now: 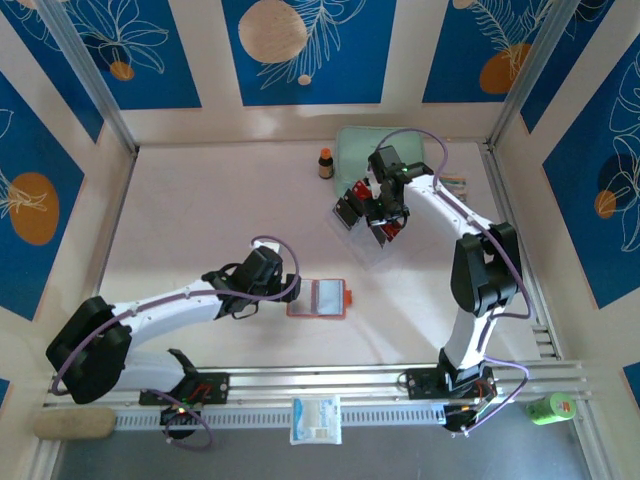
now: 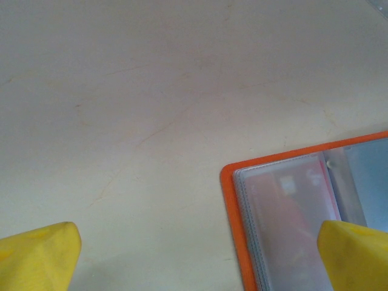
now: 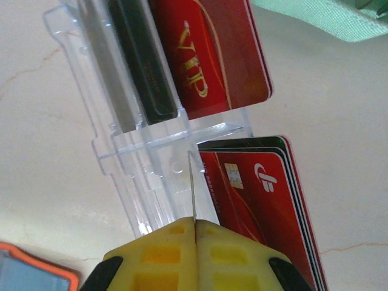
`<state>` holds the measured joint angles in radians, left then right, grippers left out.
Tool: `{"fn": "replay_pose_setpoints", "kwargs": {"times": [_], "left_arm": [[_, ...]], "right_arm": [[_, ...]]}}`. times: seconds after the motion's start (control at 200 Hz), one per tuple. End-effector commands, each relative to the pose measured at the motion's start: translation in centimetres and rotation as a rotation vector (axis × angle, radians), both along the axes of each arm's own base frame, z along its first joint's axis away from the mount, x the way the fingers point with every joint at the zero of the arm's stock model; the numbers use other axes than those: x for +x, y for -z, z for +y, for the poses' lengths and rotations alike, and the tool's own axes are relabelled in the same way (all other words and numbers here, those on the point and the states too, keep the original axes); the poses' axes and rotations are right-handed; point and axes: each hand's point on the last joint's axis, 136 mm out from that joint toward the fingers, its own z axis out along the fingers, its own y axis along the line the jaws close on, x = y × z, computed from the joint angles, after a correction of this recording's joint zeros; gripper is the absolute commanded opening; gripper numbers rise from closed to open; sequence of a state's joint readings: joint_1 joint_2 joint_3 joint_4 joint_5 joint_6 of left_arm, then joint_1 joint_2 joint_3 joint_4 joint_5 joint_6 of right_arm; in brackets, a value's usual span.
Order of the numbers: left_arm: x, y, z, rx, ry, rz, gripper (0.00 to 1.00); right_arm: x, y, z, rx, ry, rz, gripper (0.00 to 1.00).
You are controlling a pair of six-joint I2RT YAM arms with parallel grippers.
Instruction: Put the credit cards into the card holder
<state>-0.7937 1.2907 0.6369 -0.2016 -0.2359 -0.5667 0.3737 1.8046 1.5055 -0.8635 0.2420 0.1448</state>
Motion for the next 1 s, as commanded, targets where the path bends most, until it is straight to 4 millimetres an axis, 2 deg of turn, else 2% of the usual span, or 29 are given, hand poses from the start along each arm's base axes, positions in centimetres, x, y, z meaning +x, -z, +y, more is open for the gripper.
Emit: {"fn": "replay_pose_setpoints", "kwargs": {"times": [0.0,0.22,0.325,0.39,0.535,0.68,0.865,0.995], "left_arm": [[0.4,-1.0,-0.2,-0.002,0.014,-0.011,1.00],[0.4,-0.4,-0.2,0.040,0.034,0.011,1.00],[0.3,0.0,-0.4,0.061,0.053,0.026,1.00],[0.4,0.1,-0.4,0.072,0.062,0.030,1.00],[0.3,0.8,-0.5,0.091,0.078,0.046,1.00],[0.0,1.4,-0.5,0.101,0.089,0.062,1.00],[-0.4,2.3,-0.6,0.112,0.103,0.078,1.00],[-0.4,2.8,-0.5,0.122,0.103,0.085,1.00]], "right_arm": [[-0.7,-4.9,2.0,0.083,-0.062,-0.082,0.00],[-2.9,-9.8,4.8,0.326,-0.045,-0.128,0.00],[-5.0,-11.0,6.7,0.529,-0.019,-0.104,0.00],[-6.6,-10.7,7.9,0.667,0.002,-0.074,0.00],[-10.0,-8.1,9.9,0.853,0.072,-0.019,0.00],[-13.0,-4.0,10.4,0.877,0.140,-0.019,0.00],[-14.7,-0.2,9.8,0.872,0.225,-0.033,0.00],[-15.0,1.3,9.6,0.856,0.254,-0.042,0.00]]}}
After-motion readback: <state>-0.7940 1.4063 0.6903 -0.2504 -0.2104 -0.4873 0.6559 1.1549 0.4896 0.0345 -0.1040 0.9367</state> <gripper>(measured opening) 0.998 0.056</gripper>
